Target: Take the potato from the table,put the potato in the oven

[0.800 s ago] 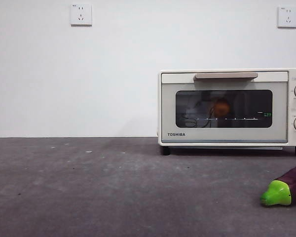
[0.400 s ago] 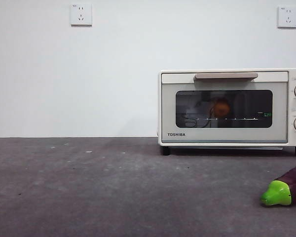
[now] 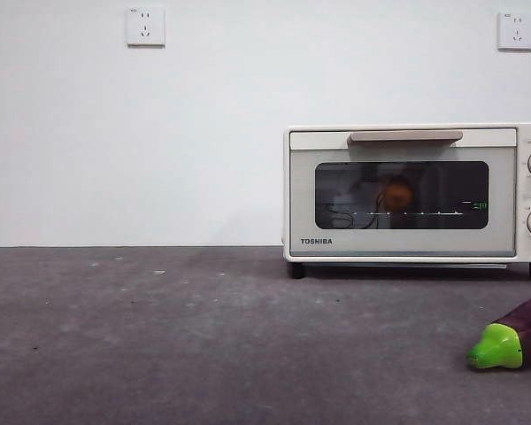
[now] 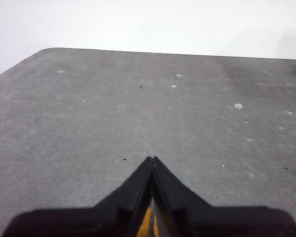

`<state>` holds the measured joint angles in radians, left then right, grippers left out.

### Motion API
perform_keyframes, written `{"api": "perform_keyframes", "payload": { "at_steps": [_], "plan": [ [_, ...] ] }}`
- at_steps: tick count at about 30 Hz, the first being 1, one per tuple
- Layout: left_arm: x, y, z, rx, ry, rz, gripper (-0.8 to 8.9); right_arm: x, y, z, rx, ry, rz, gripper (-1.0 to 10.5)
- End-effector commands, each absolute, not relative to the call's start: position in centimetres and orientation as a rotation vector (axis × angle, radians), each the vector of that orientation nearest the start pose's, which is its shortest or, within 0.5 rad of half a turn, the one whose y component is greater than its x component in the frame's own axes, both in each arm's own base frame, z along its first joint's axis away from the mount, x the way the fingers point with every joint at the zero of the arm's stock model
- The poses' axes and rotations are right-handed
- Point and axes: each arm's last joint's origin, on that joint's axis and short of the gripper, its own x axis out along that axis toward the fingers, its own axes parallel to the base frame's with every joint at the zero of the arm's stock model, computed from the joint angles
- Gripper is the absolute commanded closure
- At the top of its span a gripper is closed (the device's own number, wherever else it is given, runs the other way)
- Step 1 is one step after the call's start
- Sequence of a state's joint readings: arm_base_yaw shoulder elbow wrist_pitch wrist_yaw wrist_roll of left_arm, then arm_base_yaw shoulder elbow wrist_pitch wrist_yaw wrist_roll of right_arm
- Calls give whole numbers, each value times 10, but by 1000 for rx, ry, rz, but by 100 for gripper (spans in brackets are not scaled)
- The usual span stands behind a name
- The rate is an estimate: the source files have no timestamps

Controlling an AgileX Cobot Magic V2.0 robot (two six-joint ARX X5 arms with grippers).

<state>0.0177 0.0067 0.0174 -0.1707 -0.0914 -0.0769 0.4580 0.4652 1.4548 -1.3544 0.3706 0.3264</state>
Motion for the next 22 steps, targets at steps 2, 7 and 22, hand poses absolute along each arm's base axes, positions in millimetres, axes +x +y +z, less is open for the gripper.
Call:
{"api": "perform_keyframes", "payload": {
  "at_steps": [2,7,22],
  "plan": [
    [96,4,150,-37,163,94,816,-36,-29,424,170,360,24,946],
    [96,4,149,10,166,90,816,-36,-29,424,171,360,24,946],
    [97,4,150,26,164,87,816,-36,-29,424,170,360,24,946]
  ]
}}
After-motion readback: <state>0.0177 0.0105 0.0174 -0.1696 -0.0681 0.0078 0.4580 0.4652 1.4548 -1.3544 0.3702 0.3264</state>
